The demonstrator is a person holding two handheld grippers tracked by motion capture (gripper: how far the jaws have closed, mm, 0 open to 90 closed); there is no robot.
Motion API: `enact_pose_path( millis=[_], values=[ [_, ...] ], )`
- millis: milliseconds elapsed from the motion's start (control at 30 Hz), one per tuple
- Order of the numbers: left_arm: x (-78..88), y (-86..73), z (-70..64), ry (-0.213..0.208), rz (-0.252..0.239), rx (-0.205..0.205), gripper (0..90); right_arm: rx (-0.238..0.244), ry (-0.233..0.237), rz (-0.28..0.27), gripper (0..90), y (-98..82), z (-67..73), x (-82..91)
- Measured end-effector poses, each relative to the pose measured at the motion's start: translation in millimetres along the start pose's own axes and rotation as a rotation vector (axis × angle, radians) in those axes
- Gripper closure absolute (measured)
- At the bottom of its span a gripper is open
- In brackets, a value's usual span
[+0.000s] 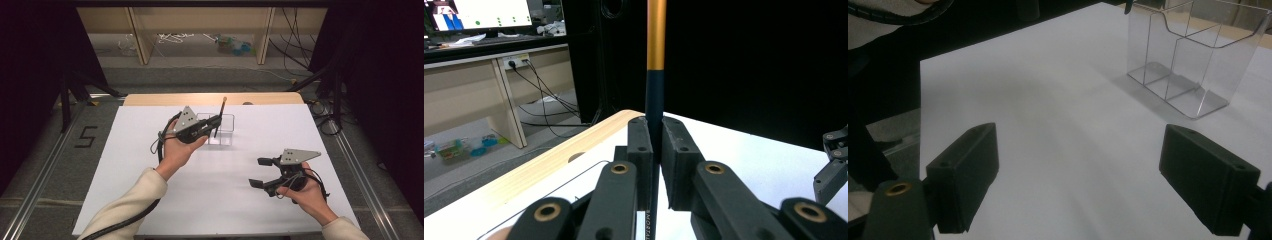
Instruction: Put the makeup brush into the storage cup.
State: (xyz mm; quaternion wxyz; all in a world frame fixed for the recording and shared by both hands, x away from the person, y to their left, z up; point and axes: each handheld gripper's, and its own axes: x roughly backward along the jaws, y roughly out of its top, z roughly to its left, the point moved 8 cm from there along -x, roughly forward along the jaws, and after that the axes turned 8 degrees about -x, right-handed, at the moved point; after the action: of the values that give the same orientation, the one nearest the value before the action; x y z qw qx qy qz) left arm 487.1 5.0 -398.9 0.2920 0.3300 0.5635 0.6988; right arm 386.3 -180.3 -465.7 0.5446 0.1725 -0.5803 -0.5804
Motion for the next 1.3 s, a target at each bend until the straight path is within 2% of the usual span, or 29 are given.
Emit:
enact_pose_path(
  millis=[1100, 1300],
  values=[
    [-6.1, 5.5, 5.2, 0.000, 0.009, 0.005, 82.8, -0.006, 0.017, -0.016, 16.7, 0.5, 0.7, -1.7],
    [-7.2, 5.9, 6.6, 0.004, 0.011, 0.003, 82.8, -0.005, 0.012, -0.003, 16.7, -0.1, 0.4, -0.4]
  ],
)
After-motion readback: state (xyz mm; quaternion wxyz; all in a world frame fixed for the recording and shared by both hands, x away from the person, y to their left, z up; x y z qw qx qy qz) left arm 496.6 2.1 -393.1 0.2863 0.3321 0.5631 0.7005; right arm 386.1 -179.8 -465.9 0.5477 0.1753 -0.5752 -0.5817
